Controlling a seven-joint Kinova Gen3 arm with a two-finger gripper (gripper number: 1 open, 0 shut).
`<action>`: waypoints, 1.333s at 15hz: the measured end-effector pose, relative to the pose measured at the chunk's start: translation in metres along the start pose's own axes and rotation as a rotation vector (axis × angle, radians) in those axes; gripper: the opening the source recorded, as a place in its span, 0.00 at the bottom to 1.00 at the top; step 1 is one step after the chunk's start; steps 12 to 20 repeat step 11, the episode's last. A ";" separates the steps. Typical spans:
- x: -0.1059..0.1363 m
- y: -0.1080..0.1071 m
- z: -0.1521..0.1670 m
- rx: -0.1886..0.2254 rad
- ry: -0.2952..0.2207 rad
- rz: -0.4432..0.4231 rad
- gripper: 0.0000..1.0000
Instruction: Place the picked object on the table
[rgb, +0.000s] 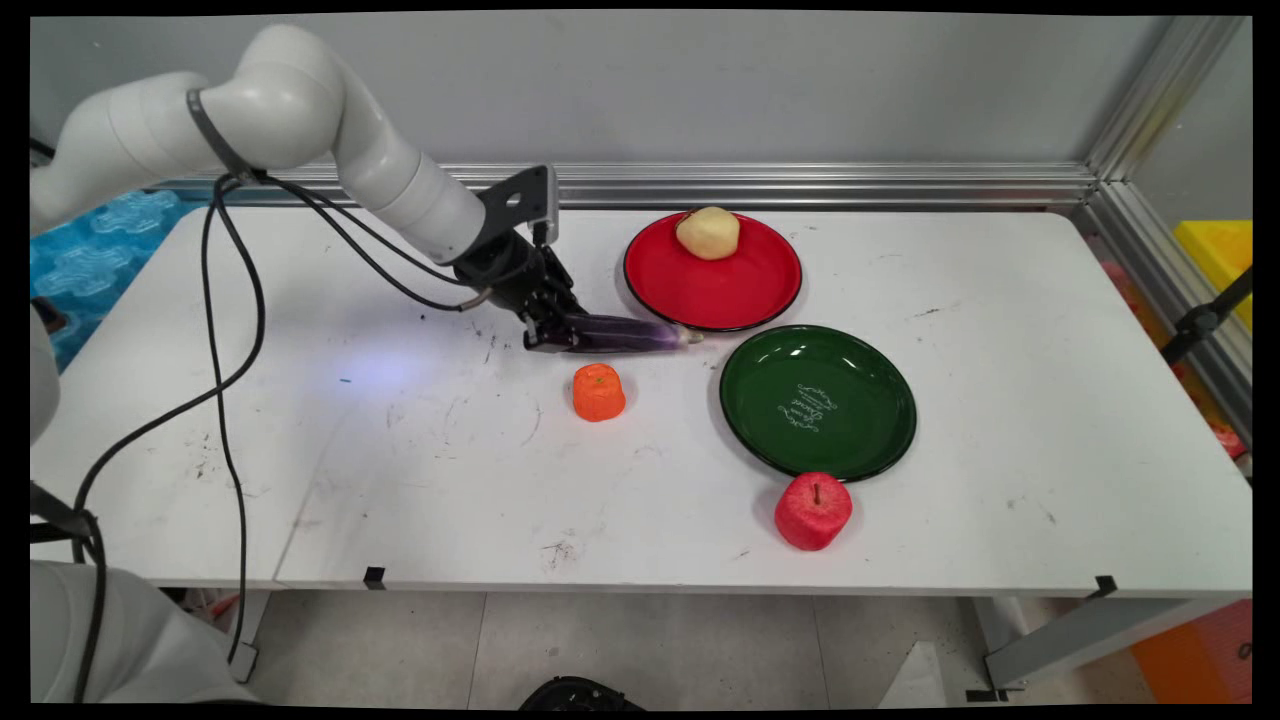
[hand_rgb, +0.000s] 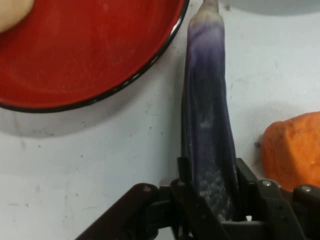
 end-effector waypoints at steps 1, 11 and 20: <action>-0.002 0.000 0.004 -0.001 0.000 0.001 0.00; -0.010 -0.004 0.028 0.014 -0.003 -0.008 1.00; -0.010 -0.004 0.028 0.014 -0.003 -0.008 1.00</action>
